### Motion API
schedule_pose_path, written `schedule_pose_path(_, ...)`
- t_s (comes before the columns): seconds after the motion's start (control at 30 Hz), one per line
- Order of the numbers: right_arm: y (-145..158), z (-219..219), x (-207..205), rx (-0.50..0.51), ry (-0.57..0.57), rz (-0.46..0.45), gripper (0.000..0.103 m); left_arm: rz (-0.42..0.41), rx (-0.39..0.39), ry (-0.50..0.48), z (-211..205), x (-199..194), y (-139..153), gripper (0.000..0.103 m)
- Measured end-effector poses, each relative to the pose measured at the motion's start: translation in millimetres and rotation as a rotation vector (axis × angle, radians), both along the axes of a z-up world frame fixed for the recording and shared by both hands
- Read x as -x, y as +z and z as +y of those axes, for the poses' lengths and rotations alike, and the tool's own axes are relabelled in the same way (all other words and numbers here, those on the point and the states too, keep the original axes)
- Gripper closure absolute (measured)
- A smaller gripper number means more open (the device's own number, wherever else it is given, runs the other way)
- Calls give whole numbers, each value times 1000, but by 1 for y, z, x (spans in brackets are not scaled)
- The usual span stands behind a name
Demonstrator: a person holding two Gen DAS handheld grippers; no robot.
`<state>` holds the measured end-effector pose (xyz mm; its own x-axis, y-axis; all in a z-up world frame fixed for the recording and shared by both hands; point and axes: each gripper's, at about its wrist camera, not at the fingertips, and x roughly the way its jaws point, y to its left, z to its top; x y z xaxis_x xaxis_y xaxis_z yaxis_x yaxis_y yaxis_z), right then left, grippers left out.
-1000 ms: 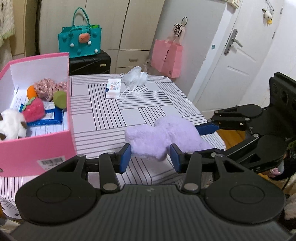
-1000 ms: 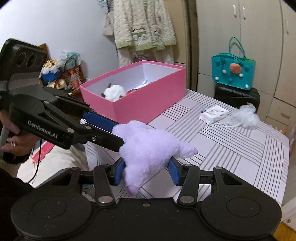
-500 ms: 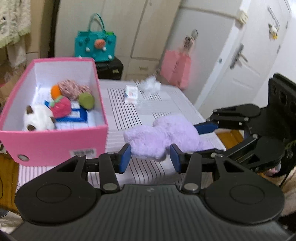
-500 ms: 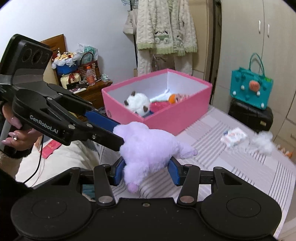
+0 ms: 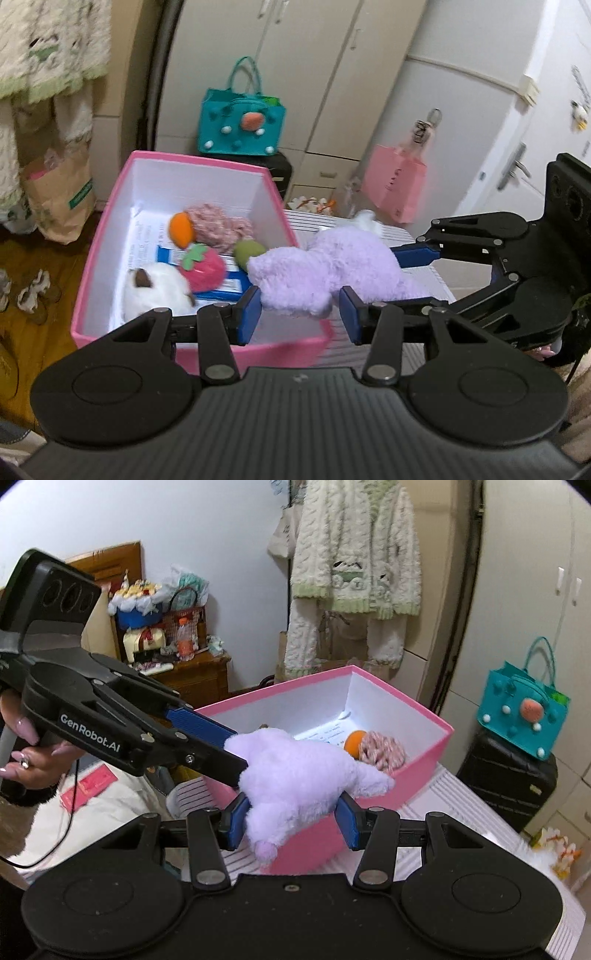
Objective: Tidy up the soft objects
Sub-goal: 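Open both grippers to drop the lavender plush into the box, then move both grippers back to the wet-wipes pack and mesh bath puff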
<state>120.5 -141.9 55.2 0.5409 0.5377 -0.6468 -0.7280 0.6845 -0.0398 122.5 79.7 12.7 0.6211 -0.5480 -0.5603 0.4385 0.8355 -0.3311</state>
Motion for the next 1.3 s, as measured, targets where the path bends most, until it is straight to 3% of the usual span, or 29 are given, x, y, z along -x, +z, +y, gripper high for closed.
schedule_pose_path(0.33, -27, 40, -66, 173, 74, 145, 48, 270, 61, 43, 24, -69, -51, 59)
schedule_pose_path(0.5, -28, 49, -78, 260, 126, 159, 48, 332, -23, 7, 14, -86, -54, 57)
schedule_pose_path(0.67, -38, 63, -91, 333, 143, 175, 48, 291, -84, 24, 18, -81, -50, 54)
schedule_pose_path(0.83, -47, 69, -97, 352, 134, 182, 48, 254, -43, 52, 29, -73, -46, 46)
schedule_pose_path(0.97, -41, 62, -100, 268, 120, 208, 46, 200, -61, 74, 29, -64, -40, 45)
schedule_pose_path(1.3, -3, 19, -65, 67, 9, 153, 45, 73, -129, 75, 24, -40, -15, 39)
